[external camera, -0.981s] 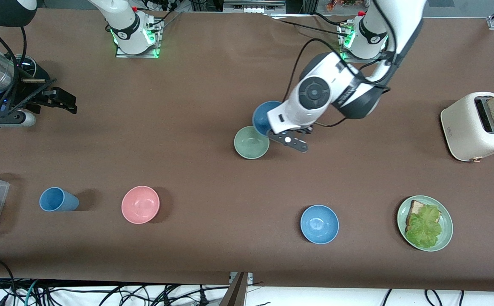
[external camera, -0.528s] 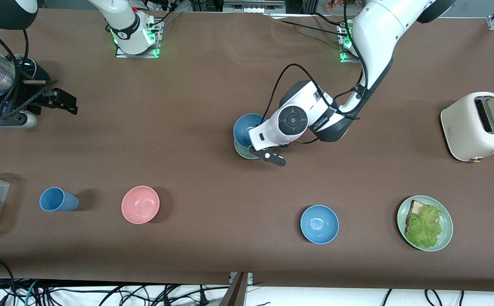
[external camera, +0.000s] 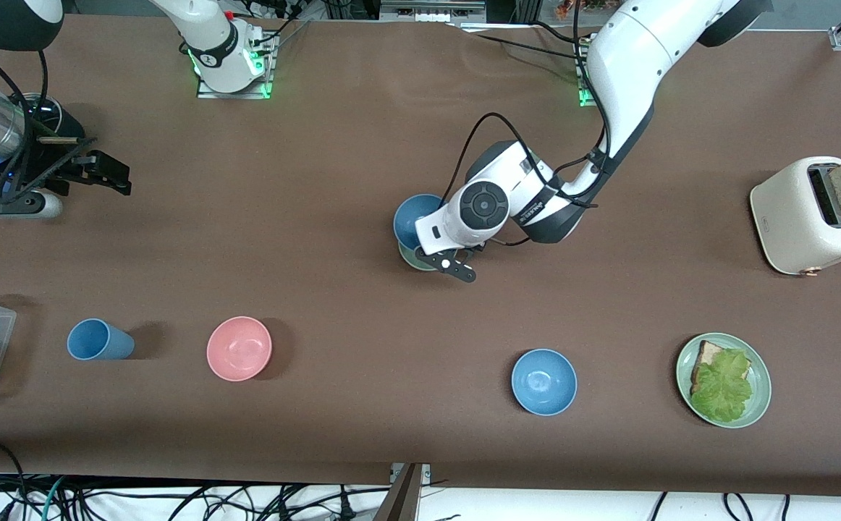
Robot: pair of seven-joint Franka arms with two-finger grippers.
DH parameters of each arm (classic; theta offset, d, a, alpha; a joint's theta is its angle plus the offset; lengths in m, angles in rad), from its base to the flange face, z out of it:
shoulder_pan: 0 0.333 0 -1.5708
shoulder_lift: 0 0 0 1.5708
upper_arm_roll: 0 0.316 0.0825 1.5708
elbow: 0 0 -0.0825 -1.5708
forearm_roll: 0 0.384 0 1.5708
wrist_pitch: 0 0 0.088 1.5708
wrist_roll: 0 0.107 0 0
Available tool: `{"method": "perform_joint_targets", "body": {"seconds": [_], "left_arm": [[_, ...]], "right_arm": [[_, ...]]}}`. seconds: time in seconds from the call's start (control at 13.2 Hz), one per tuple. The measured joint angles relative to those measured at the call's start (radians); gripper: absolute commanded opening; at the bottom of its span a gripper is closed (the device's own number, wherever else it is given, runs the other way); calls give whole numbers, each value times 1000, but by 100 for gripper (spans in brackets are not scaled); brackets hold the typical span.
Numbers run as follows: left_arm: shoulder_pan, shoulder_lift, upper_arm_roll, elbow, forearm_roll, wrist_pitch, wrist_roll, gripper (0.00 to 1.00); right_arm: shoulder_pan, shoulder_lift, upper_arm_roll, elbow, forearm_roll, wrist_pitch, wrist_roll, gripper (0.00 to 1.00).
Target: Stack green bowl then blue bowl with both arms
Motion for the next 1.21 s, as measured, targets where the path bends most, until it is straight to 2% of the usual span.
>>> {"method": "perform_joint_targets", "body": {"seconds": [0.08,0.15,0.23,0.3,0.38,0.45,0.91,1.06,1.21], "left_arm": [[0,3,1,0,2,1,0,1],[0,4,2,0,3,3,0,10],[0,5,3,1,3,7,0,26],[0,5,4,1,3,20,0,49],[0,5,5,1,3,36,0,66],[0,6,5,1,3,45,0,100],[27,-5,16,30,3,24,0,100],[62,-53,16,53,3,-56,0,100],[99,-143,21,67,3,-171,-1,100]], "right_arm": [[0,0,0,0,0,0,0,100],[0,0,0,1,0,0,0,100],[0,0,0,1,0,0,0,100],[0,0,0,1,0,0,-1,100],[0,0,0,1,0,0,-1,100],[0,0,0,1,0,0,-1,100],[1,0,0,3,0,1,-1,100],[1,1,0,4,0,3,-1,100],[1,1,0,5,0,13,-1,100]]}}
